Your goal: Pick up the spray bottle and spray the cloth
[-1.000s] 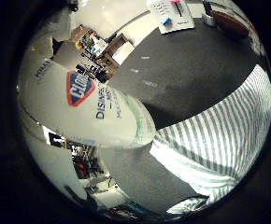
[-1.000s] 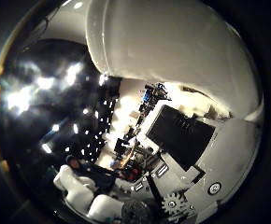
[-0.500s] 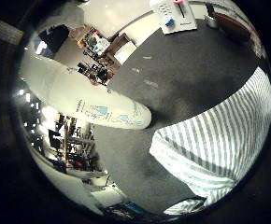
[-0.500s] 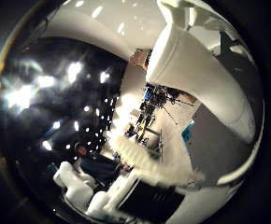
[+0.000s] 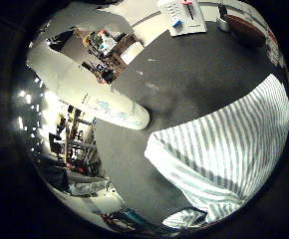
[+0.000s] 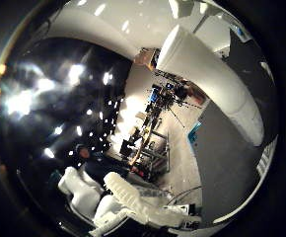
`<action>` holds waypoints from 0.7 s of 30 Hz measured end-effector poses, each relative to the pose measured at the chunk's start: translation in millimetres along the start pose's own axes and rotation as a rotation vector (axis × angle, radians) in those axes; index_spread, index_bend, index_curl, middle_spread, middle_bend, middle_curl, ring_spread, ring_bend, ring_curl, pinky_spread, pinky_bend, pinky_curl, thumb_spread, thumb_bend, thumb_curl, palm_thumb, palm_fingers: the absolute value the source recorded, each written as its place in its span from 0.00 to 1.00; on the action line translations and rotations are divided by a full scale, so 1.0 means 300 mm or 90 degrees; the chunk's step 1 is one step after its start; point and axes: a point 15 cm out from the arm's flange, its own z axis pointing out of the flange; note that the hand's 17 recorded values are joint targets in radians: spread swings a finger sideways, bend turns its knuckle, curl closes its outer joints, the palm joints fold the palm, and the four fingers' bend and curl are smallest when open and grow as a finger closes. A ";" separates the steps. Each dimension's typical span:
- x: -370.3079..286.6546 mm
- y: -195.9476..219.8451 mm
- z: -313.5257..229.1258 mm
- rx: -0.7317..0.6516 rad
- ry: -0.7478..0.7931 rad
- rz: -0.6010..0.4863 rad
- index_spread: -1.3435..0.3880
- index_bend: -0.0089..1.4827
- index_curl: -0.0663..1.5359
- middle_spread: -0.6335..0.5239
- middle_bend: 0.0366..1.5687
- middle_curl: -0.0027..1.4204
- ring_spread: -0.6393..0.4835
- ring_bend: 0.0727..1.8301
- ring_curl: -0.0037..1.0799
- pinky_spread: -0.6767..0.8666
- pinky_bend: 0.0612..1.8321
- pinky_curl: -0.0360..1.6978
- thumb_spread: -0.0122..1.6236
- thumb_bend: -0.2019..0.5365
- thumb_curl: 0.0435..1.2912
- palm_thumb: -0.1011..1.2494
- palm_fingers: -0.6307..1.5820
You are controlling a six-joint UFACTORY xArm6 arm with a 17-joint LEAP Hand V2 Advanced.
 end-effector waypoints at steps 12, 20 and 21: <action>0.090 0.043 -0.221 -0.086 0.171 0.021 0.56 0.13 0.26 0.47 0.12 0.24 0.79 0.27 0.14 0.86 0.52 0.12 0.55 0.23 0.23 0.22 0.41; 0.009 -0.029 -0.509 -0.040 0.289 0.036 0.56 0.13 0.26 0.50 0.10 0.24 0.81 0.24 0.14 0.87 0.51 0.10 0.56 0.23 0.23 0.24 0.41; -0.010 -0.040 -0.541 -0.029 0.298 0.036 0.56 0.13 0.26 0.50 0.10 0.24 0.81 0.24 0.14 0.87 0.51 0.10 0.56 0.23 0.23 0.25 0.41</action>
